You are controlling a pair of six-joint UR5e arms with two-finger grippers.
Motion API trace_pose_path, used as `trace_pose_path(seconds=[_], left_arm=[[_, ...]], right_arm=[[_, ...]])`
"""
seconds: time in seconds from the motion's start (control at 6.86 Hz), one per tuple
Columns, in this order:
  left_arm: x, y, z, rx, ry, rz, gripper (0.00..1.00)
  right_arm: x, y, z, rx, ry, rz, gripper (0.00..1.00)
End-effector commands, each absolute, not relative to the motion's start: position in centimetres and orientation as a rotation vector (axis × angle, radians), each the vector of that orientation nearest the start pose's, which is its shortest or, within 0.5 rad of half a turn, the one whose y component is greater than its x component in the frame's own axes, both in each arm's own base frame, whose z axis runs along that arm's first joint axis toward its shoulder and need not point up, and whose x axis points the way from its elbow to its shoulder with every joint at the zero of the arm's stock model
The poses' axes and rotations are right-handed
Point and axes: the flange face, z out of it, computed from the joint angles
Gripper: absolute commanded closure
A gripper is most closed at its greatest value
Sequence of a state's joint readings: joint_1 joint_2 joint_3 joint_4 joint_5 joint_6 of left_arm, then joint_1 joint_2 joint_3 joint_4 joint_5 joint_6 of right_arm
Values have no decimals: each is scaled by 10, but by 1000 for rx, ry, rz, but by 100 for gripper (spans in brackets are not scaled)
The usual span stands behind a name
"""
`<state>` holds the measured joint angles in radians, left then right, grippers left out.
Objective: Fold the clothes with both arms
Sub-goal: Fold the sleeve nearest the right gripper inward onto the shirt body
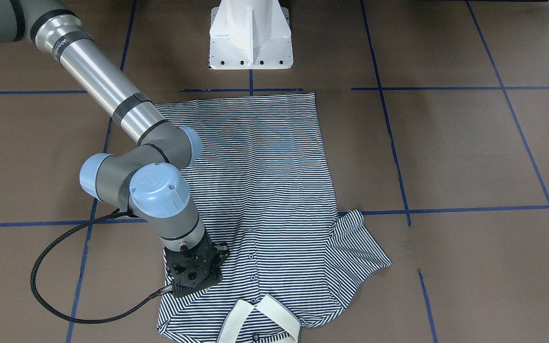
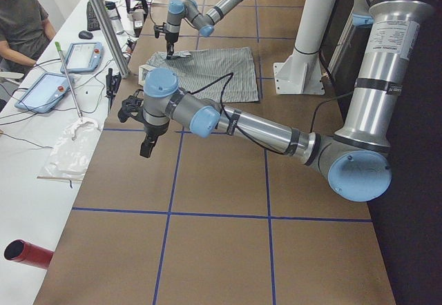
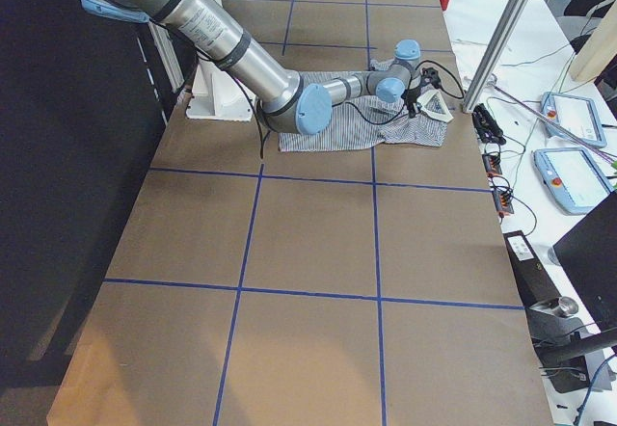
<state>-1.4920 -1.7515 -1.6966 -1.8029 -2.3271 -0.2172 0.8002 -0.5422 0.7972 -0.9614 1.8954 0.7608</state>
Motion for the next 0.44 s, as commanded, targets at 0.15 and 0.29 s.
trace_pose_path(seconds=[0.15, 0.29], left_arm=[[-19, -575, 468, 415, 805, 85, 0], [-19, -575, 458, 432, 805, 90, 0]], right_arm=[[-548, -697, 274, 425, -813, -154, 0], [-548, -696, 272, 420, -829, -150, 0]])
